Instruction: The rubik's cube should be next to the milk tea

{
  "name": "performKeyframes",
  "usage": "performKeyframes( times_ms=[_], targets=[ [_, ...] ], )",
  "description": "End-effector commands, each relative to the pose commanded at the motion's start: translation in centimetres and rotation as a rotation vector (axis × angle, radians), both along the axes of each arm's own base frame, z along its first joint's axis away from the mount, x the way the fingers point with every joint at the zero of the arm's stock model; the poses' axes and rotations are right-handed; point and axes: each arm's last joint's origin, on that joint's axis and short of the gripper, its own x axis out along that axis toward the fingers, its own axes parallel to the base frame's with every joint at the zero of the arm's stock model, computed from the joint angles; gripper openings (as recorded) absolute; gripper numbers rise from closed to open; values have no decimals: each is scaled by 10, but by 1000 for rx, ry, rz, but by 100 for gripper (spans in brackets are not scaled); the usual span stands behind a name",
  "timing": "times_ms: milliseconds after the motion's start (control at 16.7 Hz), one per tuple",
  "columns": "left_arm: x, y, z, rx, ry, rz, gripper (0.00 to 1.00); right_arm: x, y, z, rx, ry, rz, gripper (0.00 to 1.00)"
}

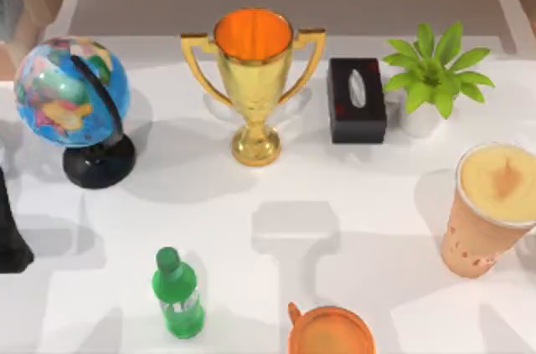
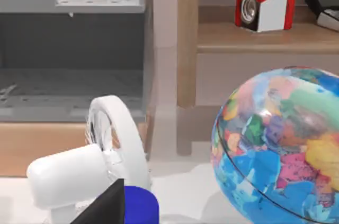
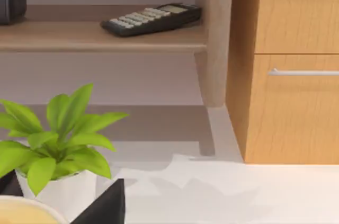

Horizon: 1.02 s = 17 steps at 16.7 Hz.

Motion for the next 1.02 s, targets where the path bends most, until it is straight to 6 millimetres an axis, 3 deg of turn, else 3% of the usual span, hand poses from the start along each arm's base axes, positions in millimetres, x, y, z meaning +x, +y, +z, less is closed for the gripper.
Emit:
performKeyframes(
  times_ms=[180,300,420,600,780,1020],
  targets=[
    [0,0,0,0,0,0,100,0,0,3,0,-1,0,100],
    [0,0,0,0,0,0,100,1,2,17,0,-5,-1,100],
    [0,0,0,0,0,0,100,4,4,42,0,-11,-3,100],
    [0,0,0,0,0,0,100,19,10,96,0,-18,-6,100],
    [0,0,0,0,0,0,100,55,23,154,0,-19,-8,100],
    [0,0,0,0,0,0,100,132,57,211,-3,-5,-9,100]
  ],
)
